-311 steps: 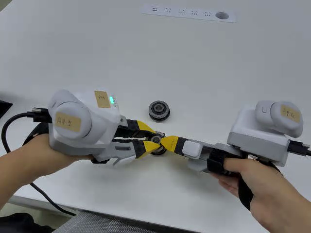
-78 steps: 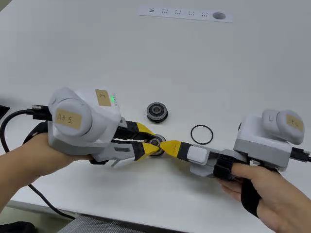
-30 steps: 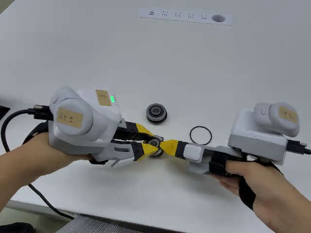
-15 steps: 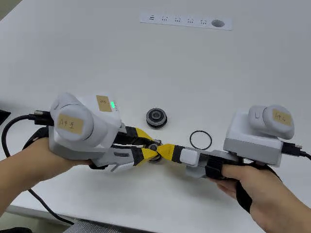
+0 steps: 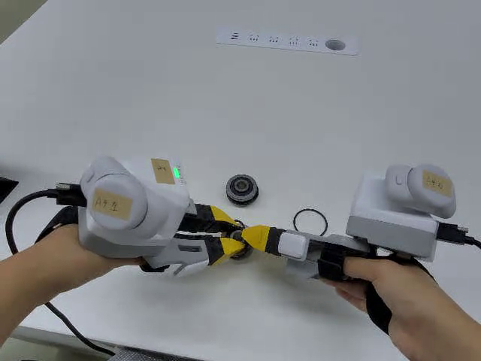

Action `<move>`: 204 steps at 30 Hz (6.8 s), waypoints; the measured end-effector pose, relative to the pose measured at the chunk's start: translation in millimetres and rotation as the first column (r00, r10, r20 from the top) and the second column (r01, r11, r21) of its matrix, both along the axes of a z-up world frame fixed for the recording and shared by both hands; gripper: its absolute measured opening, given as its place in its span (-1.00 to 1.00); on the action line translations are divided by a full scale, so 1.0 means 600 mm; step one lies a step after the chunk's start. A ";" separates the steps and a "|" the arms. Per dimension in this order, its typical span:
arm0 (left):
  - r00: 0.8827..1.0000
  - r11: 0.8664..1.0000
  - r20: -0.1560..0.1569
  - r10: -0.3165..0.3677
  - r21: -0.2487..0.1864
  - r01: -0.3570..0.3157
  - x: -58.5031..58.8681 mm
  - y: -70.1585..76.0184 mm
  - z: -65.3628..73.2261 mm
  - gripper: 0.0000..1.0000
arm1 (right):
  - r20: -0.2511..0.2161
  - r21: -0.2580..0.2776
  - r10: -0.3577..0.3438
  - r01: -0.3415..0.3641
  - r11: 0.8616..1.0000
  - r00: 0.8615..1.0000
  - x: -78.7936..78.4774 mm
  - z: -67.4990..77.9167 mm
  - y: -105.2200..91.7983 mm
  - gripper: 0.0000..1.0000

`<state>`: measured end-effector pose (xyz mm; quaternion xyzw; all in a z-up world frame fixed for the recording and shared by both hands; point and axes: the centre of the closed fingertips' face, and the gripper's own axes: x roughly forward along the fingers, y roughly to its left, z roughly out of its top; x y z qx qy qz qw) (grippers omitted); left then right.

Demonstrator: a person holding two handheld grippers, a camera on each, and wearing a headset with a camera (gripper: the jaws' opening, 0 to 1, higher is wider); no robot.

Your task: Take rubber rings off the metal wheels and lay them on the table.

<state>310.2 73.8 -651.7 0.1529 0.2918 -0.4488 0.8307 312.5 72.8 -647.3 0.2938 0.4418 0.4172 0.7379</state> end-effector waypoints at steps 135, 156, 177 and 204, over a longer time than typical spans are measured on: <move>0.997 0.993 -0.004 0.073 -0.095 -0.073 0.125 0.024 0.020 -0.56 | 0.113 0.197 0.009 -0.032 0.980 0.994 0.084 0.051 0.002 0.33; 0.998 0.995 -0.029 0.051 -0.079 -0.053 0.125 0.023 0.005 -0.66 | 0.090 0.211 0.027 -0.045 0.976 0.996 0.091 0.045 0.020 0.34; 1.000 1.000 0.013 -0.007 -0.023 0.007 0.129 0.020 -0.001 -0.73 | 0.084 0.214 0.028 -0.045 0.976 0.996 0.092 0.042 0.027 0.34; 1.000 1.000 0.002 0.005 -0.023 -0.005 0.126 0.022 0.001 -0.74 | 0.069 0.213 0.028 -0.042 0.976 0.997 0.088 0.038 0.032 0.33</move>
